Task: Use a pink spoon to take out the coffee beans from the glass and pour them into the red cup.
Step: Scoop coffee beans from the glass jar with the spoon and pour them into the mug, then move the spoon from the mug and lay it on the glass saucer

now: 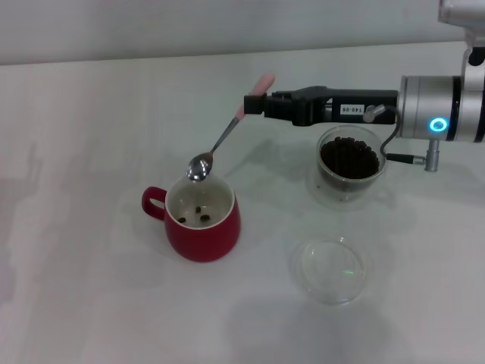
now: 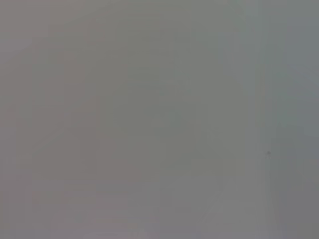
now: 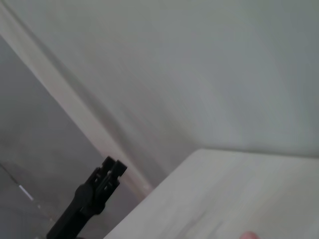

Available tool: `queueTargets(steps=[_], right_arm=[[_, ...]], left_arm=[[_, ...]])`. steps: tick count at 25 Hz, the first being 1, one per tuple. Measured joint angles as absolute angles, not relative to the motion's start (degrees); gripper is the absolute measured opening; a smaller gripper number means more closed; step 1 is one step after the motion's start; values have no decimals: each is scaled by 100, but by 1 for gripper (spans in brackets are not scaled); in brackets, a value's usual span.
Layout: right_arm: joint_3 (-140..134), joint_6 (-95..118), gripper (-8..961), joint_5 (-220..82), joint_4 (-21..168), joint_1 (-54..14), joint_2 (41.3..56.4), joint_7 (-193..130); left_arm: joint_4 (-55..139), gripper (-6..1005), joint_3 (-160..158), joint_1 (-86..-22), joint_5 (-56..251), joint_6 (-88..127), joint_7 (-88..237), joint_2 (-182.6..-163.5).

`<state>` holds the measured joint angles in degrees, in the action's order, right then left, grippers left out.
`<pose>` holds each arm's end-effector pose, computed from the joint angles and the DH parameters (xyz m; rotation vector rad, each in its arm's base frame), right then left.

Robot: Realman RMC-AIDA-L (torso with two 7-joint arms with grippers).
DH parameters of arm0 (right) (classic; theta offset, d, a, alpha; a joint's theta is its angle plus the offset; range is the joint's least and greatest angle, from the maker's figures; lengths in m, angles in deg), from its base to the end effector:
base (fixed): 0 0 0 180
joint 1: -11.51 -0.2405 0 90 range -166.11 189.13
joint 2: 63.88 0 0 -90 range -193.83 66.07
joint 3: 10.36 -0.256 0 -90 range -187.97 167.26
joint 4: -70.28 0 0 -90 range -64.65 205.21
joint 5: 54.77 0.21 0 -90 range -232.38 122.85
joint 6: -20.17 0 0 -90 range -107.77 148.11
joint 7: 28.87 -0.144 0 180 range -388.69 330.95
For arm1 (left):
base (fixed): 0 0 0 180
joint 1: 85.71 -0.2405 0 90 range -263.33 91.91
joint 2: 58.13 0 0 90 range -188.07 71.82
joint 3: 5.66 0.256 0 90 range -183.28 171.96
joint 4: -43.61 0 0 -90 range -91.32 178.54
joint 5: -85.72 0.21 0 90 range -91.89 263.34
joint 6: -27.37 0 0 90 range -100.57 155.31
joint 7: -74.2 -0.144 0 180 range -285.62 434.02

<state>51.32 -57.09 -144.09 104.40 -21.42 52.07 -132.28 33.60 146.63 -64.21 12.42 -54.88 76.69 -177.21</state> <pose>0.2202 0.3657 -0.0114 -2.5853 1.1344 0.9274 -0.3247 0.2980 0.0032 -1.4578 -0.3861 -0.7718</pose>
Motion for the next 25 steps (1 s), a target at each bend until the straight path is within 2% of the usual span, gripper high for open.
queueTargets(steps=[4,7,12,13,14,16,20,25], right_arm=[[5146,-5839,135,-14021,10494,-1991,5136,-13206],[4845,-6486,135,-13808,10508,-1800,5025,-13219],[4159,-7886,135,-13808,10439,-1407,4682,-13272],[4075,-8108,135,-13823,10427,-1183,4562,-13390],[4075,-8108,135,-13823,10427,-1183,4562,-13390],[4069,-8165,135,-13892,10427,-948,4453,-13494],[4033,-8033,134,-14376,10394,-651,4396,-13509],[4020,-7468,136,-15011,10373,-569,4452,-13483]], left_arm=[[3400,669,14655,-6418,1240,-5489,7666,-17725],[3422,669,14643,-6418,1233,-5488,7665,-17730],[3429,668,14625,-6411,1215,-5489,7665,-17727],[3430,668,14621,-6412,1211,-5489,7665,-17725],[3430,668,14615,-6409,1203,-5490,7665,-17722],[3447,668,14612,-6384,1197,-5490,7665,-17717],[3540,668,14612,-6326,1196,-5487,7667,-17720],[3561,668,14613,-6250,1204,-5469,7667,-17721]])
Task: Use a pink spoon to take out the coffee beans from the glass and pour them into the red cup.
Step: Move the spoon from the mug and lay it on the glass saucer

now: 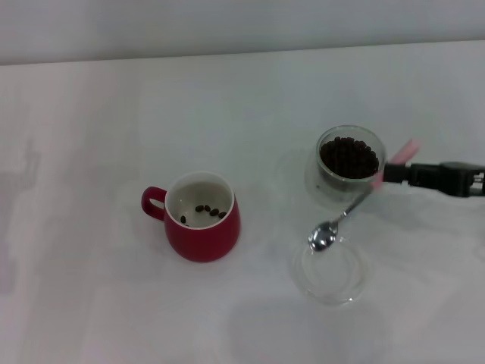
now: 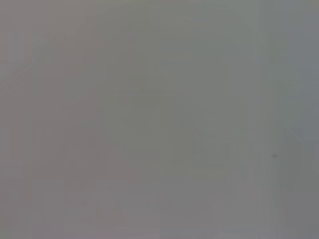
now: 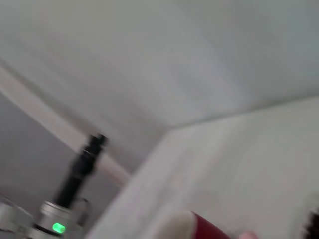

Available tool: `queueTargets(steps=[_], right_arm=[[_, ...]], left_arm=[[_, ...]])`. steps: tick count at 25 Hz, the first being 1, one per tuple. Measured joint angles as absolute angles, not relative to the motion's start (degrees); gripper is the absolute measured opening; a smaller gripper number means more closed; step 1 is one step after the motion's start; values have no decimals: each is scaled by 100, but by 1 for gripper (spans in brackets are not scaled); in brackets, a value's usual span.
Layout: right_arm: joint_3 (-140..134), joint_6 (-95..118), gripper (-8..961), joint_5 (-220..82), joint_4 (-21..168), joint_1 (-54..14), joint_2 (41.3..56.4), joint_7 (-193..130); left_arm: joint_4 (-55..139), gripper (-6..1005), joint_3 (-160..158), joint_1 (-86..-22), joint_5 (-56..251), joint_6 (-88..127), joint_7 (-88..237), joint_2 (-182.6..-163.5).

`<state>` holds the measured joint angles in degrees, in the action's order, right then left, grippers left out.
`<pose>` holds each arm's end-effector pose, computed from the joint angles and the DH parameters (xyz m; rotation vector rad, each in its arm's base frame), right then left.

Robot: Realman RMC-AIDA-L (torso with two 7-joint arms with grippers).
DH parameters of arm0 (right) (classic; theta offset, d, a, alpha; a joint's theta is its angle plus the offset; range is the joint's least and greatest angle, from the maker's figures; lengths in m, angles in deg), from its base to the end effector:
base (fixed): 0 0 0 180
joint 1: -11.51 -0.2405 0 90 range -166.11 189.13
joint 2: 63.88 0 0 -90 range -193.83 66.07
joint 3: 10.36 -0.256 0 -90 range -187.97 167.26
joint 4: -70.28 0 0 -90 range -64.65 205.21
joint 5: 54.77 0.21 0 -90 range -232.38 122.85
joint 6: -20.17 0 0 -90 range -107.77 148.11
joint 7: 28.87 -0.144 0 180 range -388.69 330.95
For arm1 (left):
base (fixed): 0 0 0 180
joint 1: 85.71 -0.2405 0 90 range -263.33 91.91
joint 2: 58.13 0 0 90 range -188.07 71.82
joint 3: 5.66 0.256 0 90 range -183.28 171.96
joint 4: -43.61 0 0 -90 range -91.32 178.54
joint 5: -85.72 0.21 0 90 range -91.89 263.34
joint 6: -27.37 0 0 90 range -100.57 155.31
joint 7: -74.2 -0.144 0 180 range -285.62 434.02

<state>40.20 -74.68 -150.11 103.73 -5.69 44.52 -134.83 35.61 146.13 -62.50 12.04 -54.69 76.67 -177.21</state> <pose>0.3246 0.2746 0.0596 -2.4481 1.4285 0.9260 -0.3238 0.3069 0.0095 -1.4549 -0.3563 -0.7565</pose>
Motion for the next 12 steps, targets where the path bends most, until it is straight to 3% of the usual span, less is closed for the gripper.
queueTargets(steps=[12], right_arm=[[4052,-6865,145,-15881,10133,-828,4553,-13531]], left_arm=[[3570,669,14613,-6206,1202,-5402,7666,-17713]])
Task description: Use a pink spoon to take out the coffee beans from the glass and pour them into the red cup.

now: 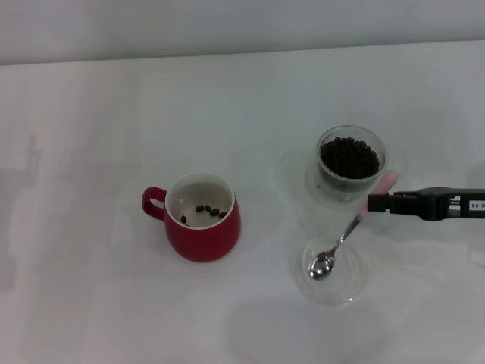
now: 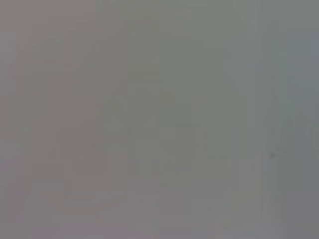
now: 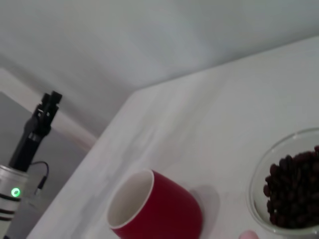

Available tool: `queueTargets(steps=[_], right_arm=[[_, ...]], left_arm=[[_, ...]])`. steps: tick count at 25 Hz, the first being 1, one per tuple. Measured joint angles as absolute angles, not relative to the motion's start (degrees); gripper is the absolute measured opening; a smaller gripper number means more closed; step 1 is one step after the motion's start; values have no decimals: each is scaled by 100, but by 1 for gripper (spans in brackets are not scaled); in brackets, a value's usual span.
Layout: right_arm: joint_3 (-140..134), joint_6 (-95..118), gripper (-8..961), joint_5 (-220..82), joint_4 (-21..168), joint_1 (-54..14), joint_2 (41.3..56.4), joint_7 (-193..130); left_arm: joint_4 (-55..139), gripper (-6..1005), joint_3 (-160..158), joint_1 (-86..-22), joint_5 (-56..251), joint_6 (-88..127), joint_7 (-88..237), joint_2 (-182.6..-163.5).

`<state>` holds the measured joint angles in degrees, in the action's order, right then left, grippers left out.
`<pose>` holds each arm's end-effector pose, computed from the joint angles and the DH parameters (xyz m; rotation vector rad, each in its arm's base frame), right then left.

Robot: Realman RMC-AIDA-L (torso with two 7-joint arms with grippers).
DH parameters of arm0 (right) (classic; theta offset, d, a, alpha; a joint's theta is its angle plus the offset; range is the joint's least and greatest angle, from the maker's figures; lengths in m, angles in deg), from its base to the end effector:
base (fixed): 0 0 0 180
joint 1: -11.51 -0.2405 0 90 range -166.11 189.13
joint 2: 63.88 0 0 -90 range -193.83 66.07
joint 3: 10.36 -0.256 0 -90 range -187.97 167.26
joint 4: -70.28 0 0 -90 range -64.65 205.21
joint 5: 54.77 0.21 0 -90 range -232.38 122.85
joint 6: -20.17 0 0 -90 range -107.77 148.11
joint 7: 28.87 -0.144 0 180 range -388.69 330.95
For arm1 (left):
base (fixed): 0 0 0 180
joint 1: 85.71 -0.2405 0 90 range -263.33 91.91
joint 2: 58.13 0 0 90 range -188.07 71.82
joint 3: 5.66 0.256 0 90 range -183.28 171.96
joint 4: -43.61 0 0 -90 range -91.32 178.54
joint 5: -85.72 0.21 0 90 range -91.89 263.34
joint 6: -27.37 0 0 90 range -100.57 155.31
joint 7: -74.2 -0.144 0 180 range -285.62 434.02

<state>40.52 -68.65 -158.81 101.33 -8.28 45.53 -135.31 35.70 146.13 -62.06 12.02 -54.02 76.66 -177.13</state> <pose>0.3362 0.2805 0.0342 -2.4612 1.5092 0.7027 -0.3233 0.3099 0.0093 -1.4611 -0.3580 -0.7516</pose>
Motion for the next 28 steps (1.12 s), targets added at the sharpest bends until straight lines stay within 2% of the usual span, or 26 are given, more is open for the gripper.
queueTargets(steps=[15,22,26,28], right_arm=[[4080,-6610,156,-16469,9986,-1072,4571,-13821],[4046,-6212,300,-16480,10031,-1080,4605,-13739],[3916,-6031,382,-16414,10050,-1062,4575,-13674],[3652,-6015,467,-16403,10059,-1052,4553,-13580]], left_arm=[[3632,668,14613,-6178,1204,-5190,7707,-17713],[3641,669,14613,-6173,1198,-5181,7705,-17713],[3642,669,14613,-6171,1198,-5181,7702,-17713],[3646,669,14612,-6171,1194,-5181,7697,-17713]])
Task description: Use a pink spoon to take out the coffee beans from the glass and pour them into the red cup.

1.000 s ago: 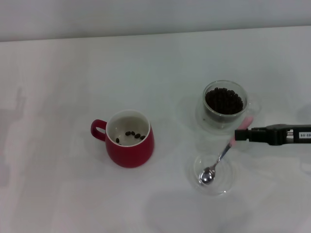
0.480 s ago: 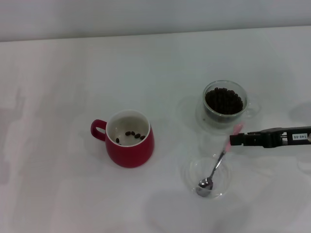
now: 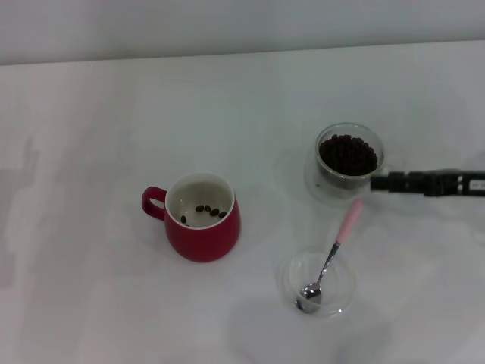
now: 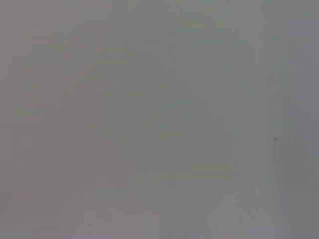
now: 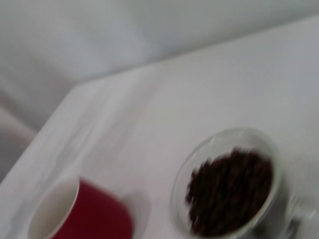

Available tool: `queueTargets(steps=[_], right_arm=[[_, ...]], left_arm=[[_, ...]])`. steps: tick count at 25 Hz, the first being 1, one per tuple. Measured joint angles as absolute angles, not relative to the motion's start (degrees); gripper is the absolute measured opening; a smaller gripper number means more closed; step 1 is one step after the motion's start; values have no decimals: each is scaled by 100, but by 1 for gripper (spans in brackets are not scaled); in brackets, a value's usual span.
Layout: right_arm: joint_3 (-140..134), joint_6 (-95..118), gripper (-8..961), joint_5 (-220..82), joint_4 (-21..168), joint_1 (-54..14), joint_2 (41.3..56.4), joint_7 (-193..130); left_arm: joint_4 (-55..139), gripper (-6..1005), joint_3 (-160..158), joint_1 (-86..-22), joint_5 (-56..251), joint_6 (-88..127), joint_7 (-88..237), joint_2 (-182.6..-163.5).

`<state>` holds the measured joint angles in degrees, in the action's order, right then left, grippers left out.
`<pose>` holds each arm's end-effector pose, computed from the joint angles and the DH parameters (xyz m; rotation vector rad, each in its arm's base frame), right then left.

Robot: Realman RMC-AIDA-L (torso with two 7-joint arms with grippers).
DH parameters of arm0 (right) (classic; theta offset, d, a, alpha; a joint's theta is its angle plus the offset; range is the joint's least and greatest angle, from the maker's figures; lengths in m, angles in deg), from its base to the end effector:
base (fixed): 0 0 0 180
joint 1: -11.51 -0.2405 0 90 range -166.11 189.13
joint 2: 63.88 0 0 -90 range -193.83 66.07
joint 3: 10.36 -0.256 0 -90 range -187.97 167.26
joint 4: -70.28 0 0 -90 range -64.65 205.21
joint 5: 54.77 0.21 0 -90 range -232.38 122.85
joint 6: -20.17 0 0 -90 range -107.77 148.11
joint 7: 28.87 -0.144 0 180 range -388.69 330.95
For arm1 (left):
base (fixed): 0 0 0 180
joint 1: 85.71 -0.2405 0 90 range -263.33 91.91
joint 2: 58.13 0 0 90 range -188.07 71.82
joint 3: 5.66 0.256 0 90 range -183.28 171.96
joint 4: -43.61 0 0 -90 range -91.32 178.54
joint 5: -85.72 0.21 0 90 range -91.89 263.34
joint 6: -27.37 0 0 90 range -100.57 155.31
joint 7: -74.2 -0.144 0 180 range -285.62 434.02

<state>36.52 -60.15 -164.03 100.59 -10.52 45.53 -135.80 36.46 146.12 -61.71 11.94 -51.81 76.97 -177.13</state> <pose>0.3519 0.3024 0.0383 -2.3327 1.4885 0.5763 -0.3283 0.3127 0.0080 -1.4756 -0.3824 -0.7196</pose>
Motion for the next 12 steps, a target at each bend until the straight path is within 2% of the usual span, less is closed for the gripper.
queueTargets(steps=[8,10,12], right_arm=[[2108,-6159,792,-16395,10094,-941,4513,-13087],[1700,-6148,855,-16331,10109,-929,4578,-12819],[1158,-6161,878,-16026,10123,-896,4762,-12161]], left_arm=[[3650,668,14605,-6180,1180,-5181,7685,-17720],[3649,668,14604,-6187,1159,-5182,7683,-17723],[3649,668,14604,-6191,1122,-5182,7679,-17728]])
